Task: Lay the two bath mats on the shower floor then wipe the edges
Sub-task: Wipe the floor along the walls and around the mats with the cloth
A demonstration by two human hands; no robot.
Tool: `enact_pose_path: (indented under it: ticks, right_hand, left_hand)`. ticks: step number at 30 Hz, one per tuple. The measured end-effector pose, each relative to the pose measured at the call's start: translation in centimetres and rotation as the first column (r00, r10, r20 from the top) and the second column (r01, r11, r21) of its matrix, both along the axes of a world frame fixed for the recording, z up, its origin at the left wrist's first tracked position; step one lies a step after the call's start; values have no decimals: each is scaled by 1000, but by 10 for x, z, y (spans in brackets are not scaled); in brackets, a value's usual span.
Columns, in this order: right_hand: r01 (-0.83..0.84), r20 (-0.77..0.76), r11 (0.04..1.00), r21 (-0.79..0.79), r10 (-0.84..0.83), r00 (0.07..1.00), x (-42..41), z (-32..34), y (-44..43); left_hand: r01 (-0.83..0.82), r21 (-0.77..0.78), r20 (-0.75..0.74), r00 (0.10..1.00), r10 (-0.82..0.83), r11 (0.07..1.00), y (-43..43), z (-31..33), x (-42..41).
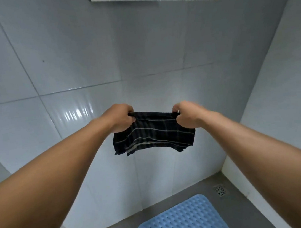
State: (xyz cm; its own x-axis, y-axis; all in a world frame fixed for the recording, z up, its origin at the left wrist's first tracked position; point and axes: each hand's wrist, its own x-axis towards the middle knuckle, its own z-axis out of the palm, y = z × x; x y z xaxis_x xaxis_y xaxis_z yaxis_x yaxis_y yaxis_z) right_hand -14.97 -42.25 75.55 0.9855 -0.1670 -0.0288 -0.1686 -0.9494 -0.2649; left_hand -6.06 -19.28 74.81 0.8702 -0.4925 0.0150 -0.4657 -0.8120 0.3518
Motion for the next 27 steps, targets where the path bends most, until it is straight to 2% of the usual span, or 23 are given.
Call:
enact_pose_path:
  ticks: [7,10,17,27]
  right_hand:
    - [205,54,978,29,-206,977,-43,88,-46]
    - [267,83,962,61,-271,959,-55,111,-63]
    - [408,208,908,95,-419,884,-83,137,-111]
    - [547,216,829,113,-558,801,-125,154,-216]
  left_hand:
    - [177,-1,96,980,-176,984,-67,102,-2]
    - [252,-3,124,960,-250,968,-92,125,-1]
    - [401,-63,131,911,-391,914,-164,149,0]
    - [544,-168,147,838,-525,822,-323,159,-5]
